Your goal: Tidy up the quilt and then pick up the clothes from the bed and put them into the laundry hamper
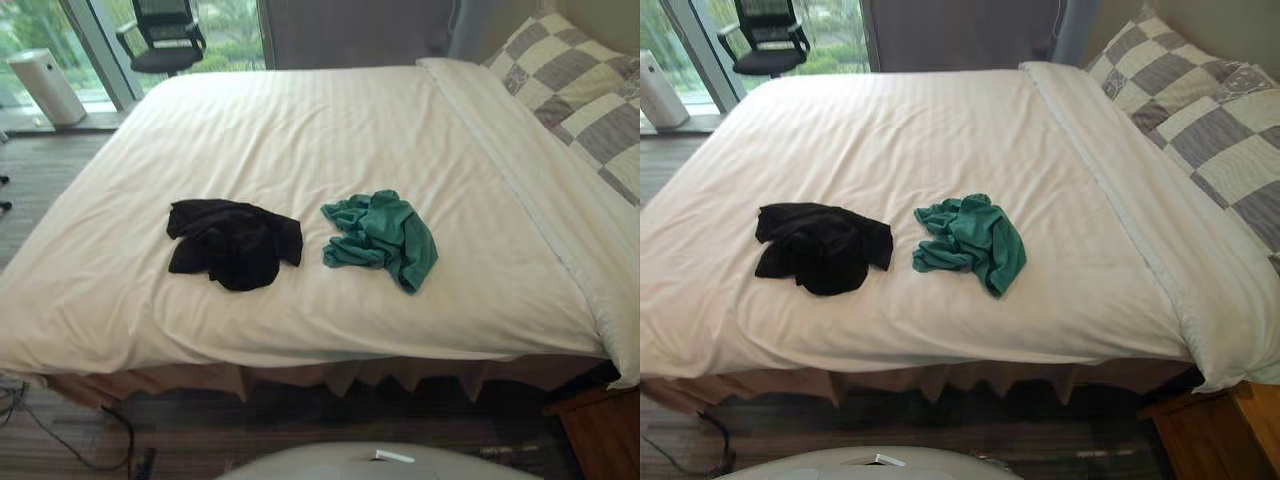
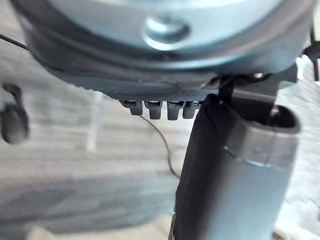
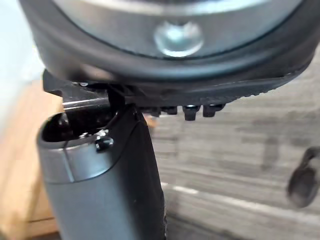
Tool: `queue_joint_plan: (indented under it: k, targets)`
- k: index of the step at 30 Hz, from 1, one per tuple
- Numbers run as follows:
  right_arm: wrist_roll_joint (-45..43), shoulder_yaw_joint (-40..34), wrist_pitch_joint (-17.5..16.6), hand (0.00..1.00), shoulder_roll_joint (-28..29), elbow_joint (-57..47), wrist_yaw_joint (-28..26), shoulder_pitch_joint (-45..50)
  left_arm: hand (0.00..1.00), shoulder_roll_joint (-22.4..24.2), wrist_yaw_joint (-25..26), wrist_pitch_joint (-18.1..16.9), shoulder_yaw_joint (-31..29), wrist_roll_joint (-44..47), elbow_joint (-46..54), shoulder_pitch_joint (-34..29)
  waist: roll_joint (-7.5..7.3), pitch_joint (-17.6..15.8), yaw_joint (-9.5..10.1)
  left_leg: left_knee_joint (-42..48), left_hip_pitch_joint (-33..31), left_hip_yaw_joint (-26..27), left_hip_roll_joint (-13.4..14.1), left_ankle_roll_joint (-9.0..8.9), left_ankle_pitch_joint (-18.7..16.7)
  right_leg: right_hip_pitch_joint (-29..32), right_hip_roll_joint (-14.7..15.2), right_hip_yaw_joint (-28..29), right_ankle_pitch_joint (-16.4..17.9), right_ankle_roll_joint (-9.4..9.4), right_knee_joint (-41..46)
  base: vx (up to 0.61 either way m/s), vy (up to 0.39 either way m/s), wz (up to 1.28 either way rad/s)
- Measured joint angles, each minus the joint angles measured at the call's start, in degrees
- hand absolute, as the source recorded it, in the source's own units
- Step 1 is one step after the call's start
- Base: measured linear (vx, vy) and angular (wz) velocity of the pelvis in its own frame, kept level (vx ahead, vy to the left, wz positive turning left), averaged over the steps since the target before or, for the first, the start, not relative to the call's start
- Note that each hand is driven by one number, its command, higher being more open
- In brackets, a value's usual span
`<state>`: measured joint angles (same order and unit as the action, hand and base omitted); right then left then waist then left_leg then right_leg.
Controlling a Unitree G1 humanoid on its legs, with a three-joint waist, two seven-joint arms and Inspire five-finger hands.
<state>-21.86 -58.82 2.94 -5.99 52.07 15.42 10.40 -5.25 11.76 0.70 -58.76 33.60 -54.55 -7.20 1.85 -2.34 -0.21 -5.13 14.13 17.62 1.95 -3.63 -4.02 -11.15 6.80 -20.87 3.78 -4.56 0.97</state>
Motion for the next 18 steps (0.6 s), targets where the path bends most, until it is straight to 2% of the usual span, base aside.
queue_joint_plan:
  k: [3, 5, 6, 8, 9, 11, 12, 15, 18]
  targets:
    - [-1.24, -0.41, -0.88, 1.0, -5.29, -3.85, 0.72, -2.13, 1.0, -5.01, -0.97, -1.79, 2.48, -0.17, 2.55, 4.18, 0.07, 2.41, -0.07, 0.0, -0.23, -0.07, -0.05, -0.13, 0.05, 0.14, 0.03, 0.06, 0.02, -0.01, -0.01, 0.0, 0.0, 0.0]
    - [-1.28, 0.02, -1.18, 1.0, -9.45, -6.47, 2.06, -4.79, 1.0, -11.41, -1.73, -1.81, 4.66, -0.22, 4.32, 6.93, -0.73, 3.52, -0.3, 0.02, -0.96, -0.53, -0.05, 0.1, 0.78, 0.77, -0.06, 0.08, 0.03, 0.01, 0.0, -0.01, -0.022, 0.04]
    - [-0.96, 0.57, -1.22, 1.0, -10.24, -7.5, 2.66, -5.3, 1.0, -13.26, -1.88, -1.81, 5.48, -0.3, 4.97, 7.25, -0.79, 3.73, -0.34, 0.02, -1.11, -0.56, -0.04, 0.13, 0.91, 0.92, -0.09, 0.09, 0.04, 0.02, 0.0, 0.0, -0.032, 0.03]
    - [1.08, 3.49, -1.42, 1.0, -12.05, -12.7, 4.31, -6.67, 1.0, -20.52, -1.88, -1.86, 6.65, -1.03, 8.09, 7.13, -1.54, 4.06, -0.63, 0.27, -1.52, -0.63, 0.1, 0.13, 1.16, 1.45, -0.36, 0.36, 0.12, 0.2, 0.01, 0.03, -0.024, -0.01]
    - [3.01, 6.33, -1.88, 1.0, -12.62, -16.28, 5.05, -6.92, 1.0, -25.17, -1.03, -1.99, 7.27, -4.95, 8.79, 6.94, -2.12, 4.33, -0.88, 0.31, -1.62, -0.77, 0.25, 0.12, 1.16, 1.65, -0.63, 0.61, 0.31, 0.51, 0.03, 0.05, -0.037, -0.02]
    - [8.34, 10.49, -3.83, 1.0, -12.65, -22.14, 6.62, -6.85, 1.0, -29.76, 3.85, -3.69, 10.18, -13.93, 12.08, 6.74, -2.85, 4.68, -1.06, 0.68, -1.57, -0.78, 0.41, 0.12, 1.15, 1.54, -0.82, 0.84, 0.41, 0.68, 0.22, 0.06, -0.047, 0.07]
    - [11.29, 12.53, -4.59, 1.0, -12.65, -26.07, 7.53, -6.89, 1.0, -30.13, 5.85, -4.63, 11.93, -17.07, 17.03, 6.54, -2.68, 4.57, -0.92, 1.12, -1.63, -1.14, 0.39, 0.13, 1.14, 1.4, -0.8, 0.86, 0.58, 0.94, 0.69, 0.04, -0.042, 0.21]
    - [14.89, 17.29, -6.27, 1.0, -12.55, -30.96, 7.22, -8.92, 1.0, -29.77, 6.51, -6.75, 13.11, -19.7, 27.59, 6.44, -2.97, 4.6, -0.96, 1.28, -1.55, -1.88, 0.57, 0.2, 0.91, 1.58, -0.8, 1.4, 0.79, 1.29, 1.28, 0.01, -0.003, 0.12]
    - [16.92, 23.51, -7.8, 1.0, -11.93, -37.55, 5.91, -9.44, 1.0, -29.03, 8.28, -13.26, 18.17, -18.73, 36.48, 6.62, -2.94, 4.31, -0.95, 2.14, -2.27, -2.12, 0.41, 0.37, 0.41, 2.06, -0.36, 2.72, 1.02, 0.95, 1.19, -0.03, 0.006, -0.03]
